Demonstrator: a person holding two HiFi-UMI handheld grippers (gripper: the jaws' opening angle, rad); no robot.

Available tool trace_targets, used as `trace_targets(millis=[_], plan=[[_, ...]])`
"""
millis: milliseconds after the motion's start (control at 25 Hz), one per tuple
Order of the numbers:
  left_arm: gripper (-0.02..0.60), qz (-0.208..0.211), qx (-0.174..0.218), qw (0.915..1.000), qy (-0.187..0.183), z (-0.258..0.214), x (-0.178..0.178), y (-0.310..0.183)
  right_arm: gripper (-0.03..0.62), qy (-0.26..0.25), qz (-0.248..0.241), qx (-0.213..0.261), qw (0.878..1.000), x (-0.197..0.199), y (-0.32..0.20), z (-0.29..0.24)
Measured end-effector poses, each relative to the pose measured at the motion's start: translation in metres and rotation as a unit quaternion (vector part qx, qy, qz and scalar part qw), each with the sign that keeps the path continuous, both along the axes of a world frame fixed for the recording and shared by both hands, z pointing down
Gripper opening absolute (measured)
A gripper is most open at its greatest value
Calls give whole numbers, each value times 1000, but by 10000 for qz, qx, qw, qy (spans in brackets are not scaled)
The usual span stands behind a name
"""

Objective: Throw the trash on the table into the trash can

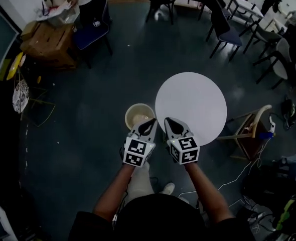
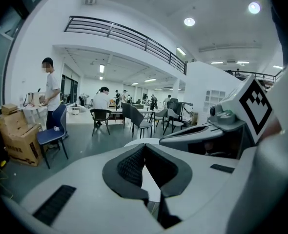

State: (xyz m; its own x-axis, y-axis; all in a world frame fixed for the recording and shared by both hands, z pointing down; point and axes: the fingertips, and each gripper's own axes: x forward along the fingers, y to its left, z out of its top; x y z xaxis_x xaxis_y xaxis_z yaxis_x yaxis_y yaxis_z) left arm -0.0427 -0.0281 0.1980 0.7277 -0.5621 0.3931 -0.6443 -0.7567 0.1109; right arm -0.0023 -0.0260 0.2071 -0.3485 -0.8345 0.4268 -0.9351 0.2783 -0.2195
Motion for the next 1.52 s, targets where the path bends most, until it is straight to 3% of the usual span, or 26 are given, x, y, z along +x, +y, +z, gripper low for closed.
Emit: trace_targets(millis=[480, 840, 1160, 1520], plan=[[15, 107, 592, 9982, 78, -87, 46, 104, 20, -78, 161, 813, 9965, 45, 104, -96], [15, 225, 801, 9965, 57, -105, 86, 224, 20, -71, 238, 1111, 9935, 88, 222, -122], [15, 55, 899, 9958, 139, -118, 98, 293, 20, 22, 168, 1264, 9918, 110, 294, -138], [15, -33, 1003, 9943, 357, -143, 94, 334, 20, 22, 80, 1379, 9904, 106, 332, -151]])
